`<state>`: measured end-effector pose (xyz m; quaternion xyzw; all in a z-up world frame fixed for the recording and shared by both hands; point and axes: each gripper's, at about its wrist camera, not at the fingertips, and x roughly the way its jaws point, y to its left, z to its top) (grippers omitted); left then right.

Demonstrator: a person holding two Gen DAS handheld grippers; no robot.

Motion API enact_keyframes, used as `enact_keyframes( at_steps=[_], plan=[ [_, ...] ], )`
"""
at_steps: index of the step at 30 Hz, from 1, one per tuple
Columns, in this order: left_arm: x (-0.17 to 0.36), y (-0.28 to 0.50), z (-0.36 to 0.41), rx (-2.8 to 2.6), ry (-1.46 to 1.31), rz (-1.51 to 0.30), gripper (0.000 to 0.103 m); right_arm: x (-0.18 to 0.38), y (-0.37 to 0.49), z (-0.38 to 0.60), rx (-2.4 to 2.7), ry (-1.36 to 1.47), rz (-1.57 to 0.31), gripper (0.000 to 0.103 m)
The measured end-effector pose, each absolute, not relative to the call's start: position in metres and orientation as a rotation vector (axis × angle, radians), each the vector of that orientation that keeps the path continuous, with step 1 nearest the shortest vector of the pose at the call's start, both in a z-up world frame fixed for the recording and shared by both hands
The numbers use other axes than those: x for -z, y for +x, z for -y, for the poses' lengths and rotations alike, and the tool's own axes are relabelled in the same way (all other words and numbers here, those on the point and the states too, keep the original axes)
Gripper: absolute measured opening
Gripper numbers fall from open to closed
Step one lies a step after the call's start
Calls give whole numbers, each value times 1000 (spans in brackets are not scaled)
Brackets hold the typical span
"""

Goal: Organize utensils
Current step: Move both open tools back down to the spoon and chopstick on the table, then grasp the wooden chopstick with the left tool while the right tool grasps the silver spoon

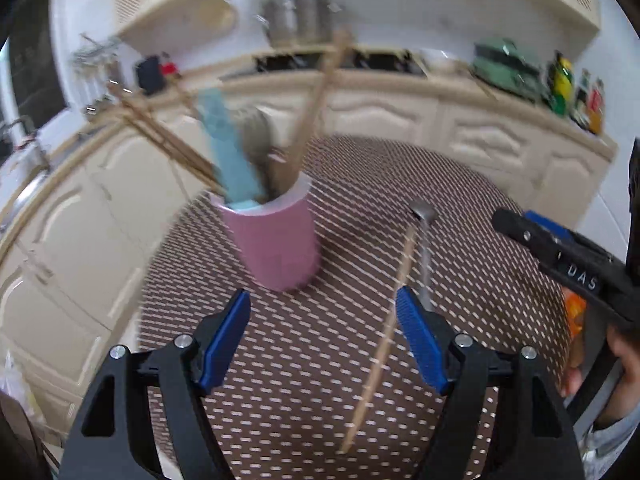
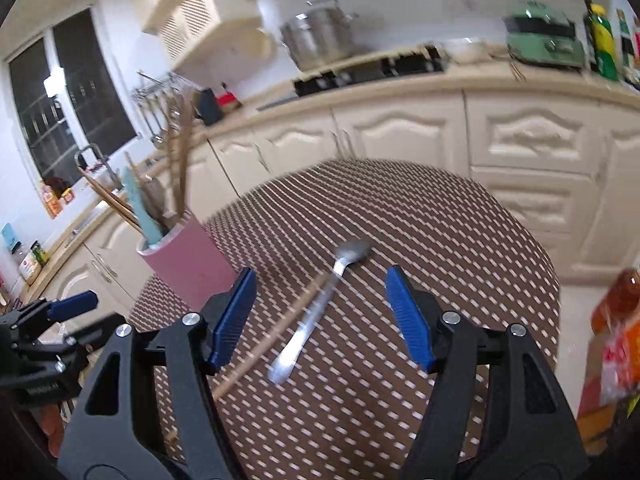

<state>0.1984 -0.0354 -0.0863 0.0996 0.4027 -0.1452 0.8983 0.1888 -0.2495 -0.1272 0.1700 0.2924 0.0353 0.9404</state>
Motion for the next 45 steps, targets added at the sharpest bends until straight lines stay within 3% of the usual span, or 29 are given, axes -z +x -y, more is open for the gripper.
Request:
enact_keyframes(
  at_steps=[7, 9, 12, 18, 23, 26, 45],
  plan=[
    [129, 230, 72, 408, 183, -1013, 71, 156, 176, 271, -55, 377, -658, 69],
    [136, 238, 80, 419, 192, -1039, 52, 161, 173, 276, -51, 382, -667, 69],
    [147, 250, 87, 416, 196, -1081, 40, 169, 172, 282, -55, 392, -689, 69],
    [165, 266, 106, 391, 251, -1103, 37, 176, 174, 289, -64, 405, -702, 68],
    [178, 287, 109, 347, 228, -1128, 23, 177, 177, 293, -67, 414, -712, 68],
    [179, 292, 109, 328, 231, -1114, 6, 178, 179, 294, -67, 412, -721, 68],
    [164, 219, 30, 254, 108, -1036, 6, 168, 287, 242, -73, 321, -947, 68]
  ],
)
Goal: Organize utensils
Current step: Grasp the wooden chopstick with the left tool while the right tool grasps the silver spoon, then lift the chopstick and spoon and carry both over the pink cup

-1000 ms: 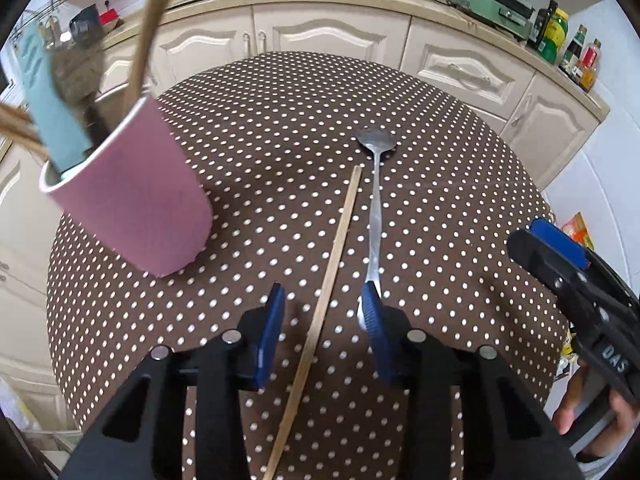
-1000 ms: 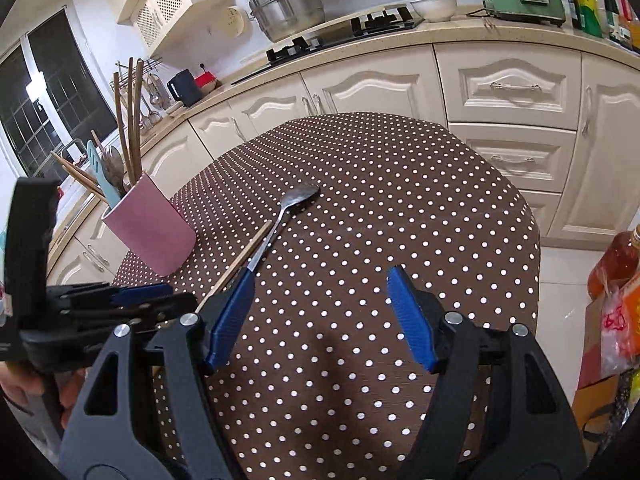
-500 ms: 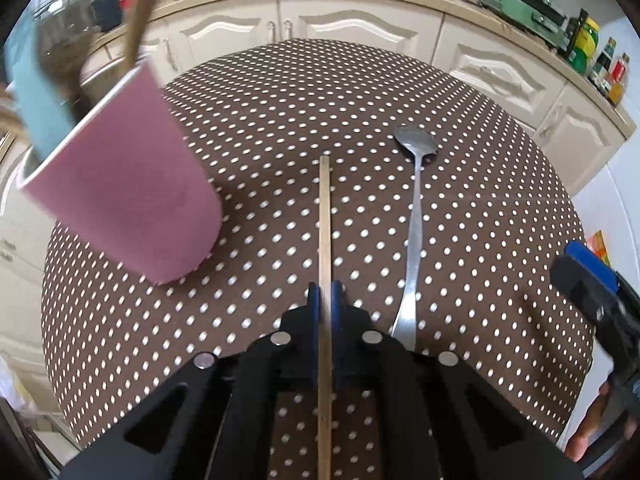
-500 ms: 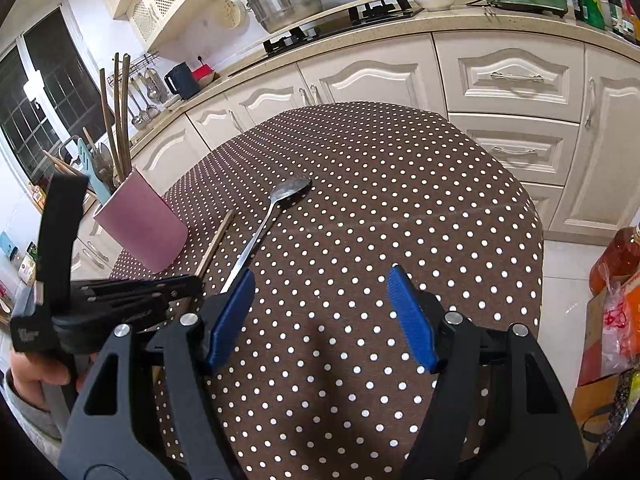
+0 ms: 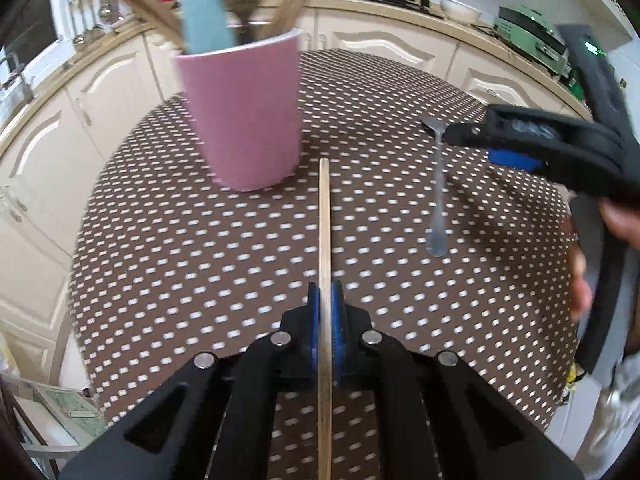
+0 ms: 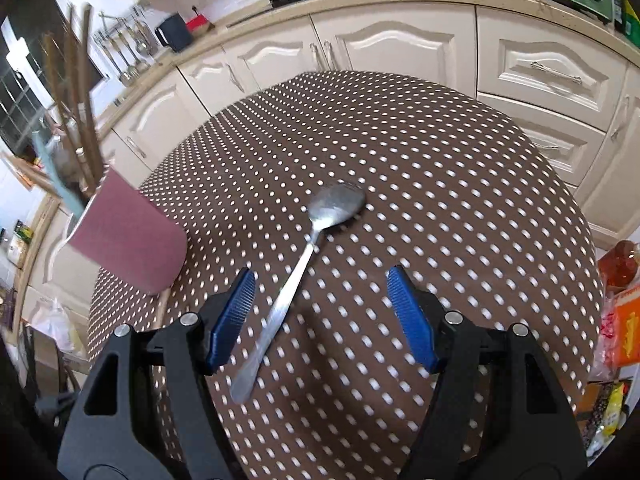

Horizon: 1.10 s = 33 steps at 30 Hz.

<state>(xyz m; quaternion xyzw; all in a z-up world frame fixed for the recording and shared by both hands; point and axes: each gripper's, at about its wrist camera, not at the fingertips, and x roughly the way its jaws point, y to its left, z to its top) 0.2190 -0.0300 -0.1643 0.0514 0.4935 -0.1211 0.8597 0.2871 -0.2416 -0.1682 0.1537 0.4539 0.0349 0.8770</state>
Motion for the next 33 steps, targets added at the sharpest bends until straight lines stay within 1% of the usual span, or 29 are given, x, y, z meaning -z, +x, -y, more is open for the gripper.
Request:
enact_keyframes(
  at_steps=[3, 6, 8, 9, 10, 13, 16, 21, 25, 33],
  plan=[
    [163, 218, 7, 220, 71, -1033, 6, 174, 309, 228, -62, 289, -1001, 67],
    [162, 222, -11, 192, 39, -1028, 6, 181, 326, 222, -27, 265, -1047, 51],
    [160, 229, -23, 175, 2, -1027, 6, 184, 335, 221, 0, 243, -1058, 46],
    [159, 230, -28, 169, -2, -1025, 6, 184, 339, 220, 9, 230, -1064, 38],
    [156, 232, -35, 157, -3, -1015, 6, 184, 342, 220, 10, 224, -1069, 25],
    [152, 231, -44, 162, -13, -1010, 6, 186, 352, 220, 1, 215, -1083, 12],
    [154, 232, -48, 184, -46, -1023, 6, 188, 351, 230, -35, 259, -1087, 7],
    [157, 229, -63, 168, -97, -1013, 6, 187, 328, 238, -112, 313, -1072, 5],
    [143, 224, -71, 145, -123, -949, 6, 174, 301, 235, -177, 339, -1000, 4],
    [112, 203, -105, 130, -240, -778, 6, 127, 244, 235, -307, 386, -782, 4]
  ],
)
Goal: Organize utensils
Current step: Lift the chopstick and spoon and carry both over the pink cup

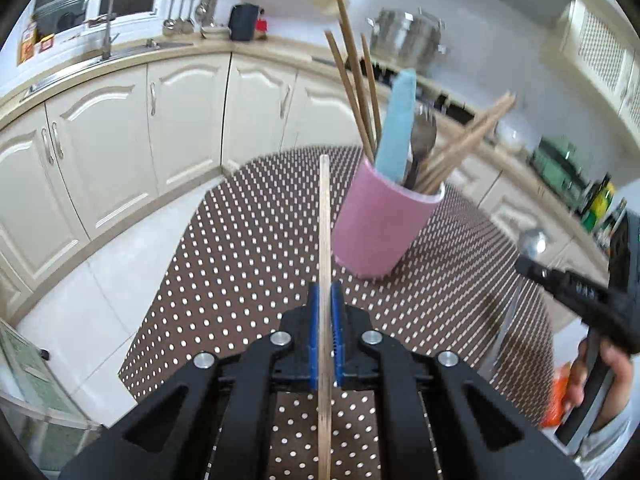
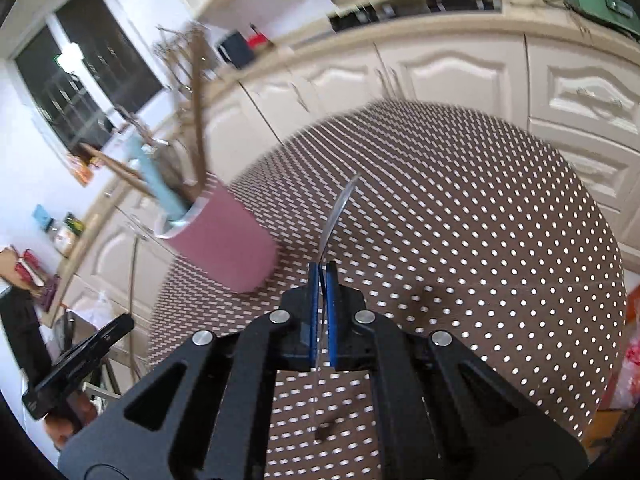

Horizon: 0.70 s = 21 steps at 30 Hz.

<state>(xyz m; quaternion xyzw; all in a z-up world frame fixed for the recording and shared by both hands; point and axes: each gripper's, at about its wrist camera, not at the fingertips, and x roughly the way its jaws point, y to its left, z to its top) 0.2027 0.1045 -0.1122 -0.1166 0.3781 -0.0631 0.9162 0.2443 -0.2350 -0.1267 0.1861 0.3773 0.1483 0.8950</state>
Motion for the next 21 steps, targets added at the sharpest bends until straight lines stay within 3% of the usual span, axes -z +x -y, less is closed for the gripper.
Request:
enact_keyframes(
  at_steps=[21],
  plan=[
    [46, 177, -88, 197, -288, -414, 6, 56, 205, 196, -367, 248, -508, 3]
  ],
)
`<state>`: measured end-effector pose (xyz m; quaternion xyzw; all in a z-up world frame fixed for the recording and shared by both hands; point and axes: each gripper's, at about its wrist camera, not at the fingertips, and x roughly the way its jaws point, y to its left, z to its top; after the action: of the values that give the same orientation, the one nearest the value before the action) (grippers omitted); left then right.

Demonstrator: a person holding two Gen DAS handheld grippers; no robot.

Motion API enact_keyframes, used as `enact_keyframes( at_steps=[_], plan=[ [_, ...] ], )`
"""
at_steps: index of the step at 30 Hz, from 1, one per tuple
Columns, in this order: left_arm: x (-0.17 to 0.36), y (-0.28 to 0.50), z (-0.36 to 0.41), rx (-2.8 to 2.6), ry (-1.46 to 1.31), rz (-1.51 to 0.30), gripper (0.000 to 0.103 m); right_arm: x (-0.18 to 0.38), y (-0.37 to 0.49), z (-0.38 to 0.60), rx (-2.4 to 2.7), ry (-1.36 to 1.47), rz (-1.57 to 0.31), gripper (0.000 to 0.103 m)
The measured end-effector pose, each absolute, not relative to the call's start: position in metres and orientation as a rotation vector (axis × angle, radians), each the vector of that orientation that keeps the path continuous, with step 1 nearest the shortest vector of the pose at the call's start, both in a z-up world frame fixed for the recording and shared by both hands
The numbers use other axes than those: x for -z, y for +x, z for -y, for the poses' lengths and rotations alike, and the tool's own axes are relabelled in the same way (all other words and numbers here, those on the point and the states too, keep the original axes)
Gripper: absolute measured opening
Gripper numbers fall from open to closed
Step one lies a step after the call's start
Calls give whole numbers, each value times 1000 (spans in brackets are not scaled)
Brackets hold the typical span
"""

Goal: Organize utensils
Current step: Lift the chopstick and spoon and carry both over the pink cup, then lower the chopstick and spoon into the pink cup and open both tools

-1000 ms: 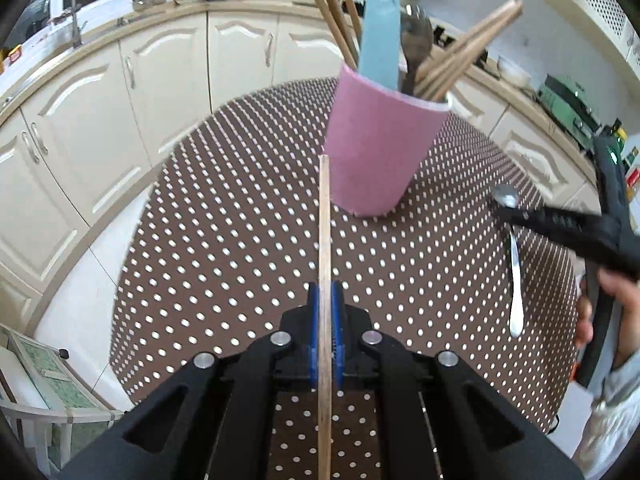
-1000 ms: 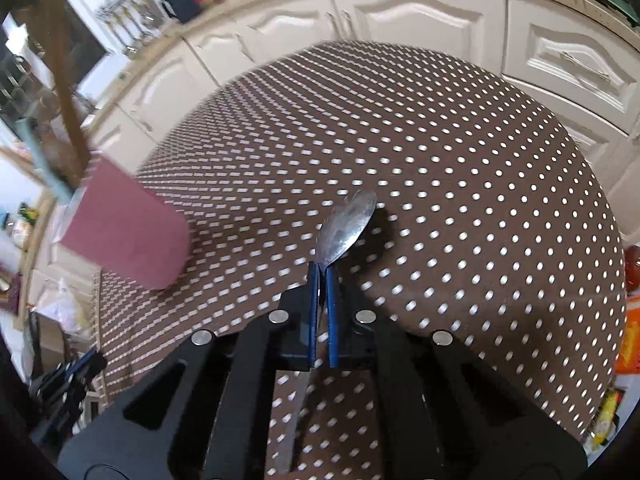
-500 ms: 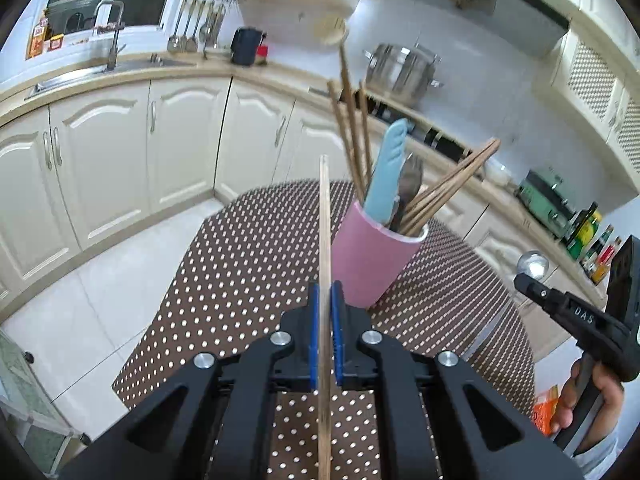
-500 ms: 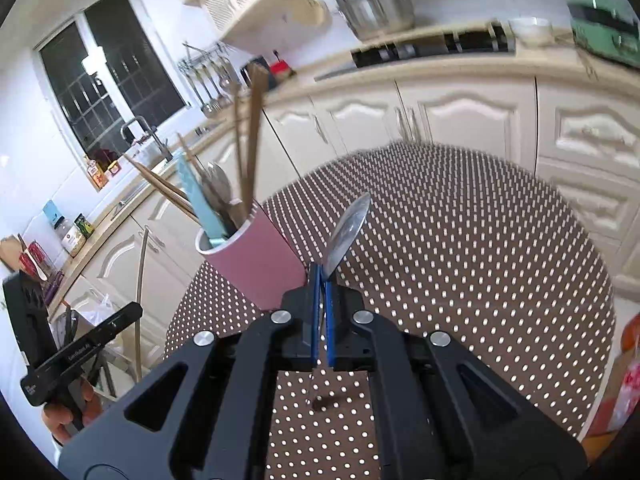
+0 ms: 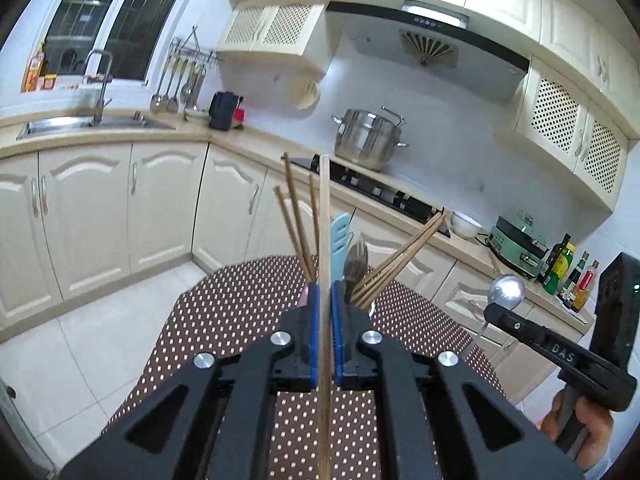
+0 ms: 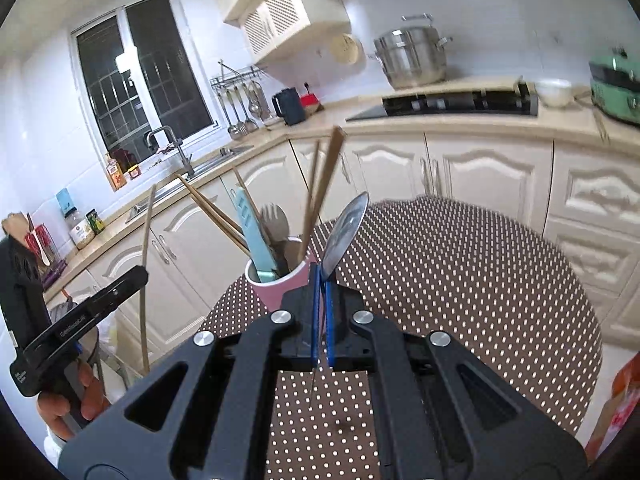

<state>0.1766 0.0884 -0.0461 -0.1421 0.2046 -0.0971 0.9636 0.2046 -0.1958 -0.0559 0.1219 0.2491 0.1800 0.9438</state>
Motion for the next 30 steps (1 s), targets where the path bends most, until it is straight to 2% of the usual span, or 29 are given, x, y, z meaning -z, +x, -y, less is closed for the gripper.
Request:
enact_keyframes(
  at_steps=[14, 30],
  plan=[
    [11, 194, -53, 326, -247, -226, 6, 25, 213, 165, -417, 173, -383, 3],
    [8, 244, -47, 337, -304, -8, 6, 12, 253, 143, -441, 118, -297, 3]
  ],
)
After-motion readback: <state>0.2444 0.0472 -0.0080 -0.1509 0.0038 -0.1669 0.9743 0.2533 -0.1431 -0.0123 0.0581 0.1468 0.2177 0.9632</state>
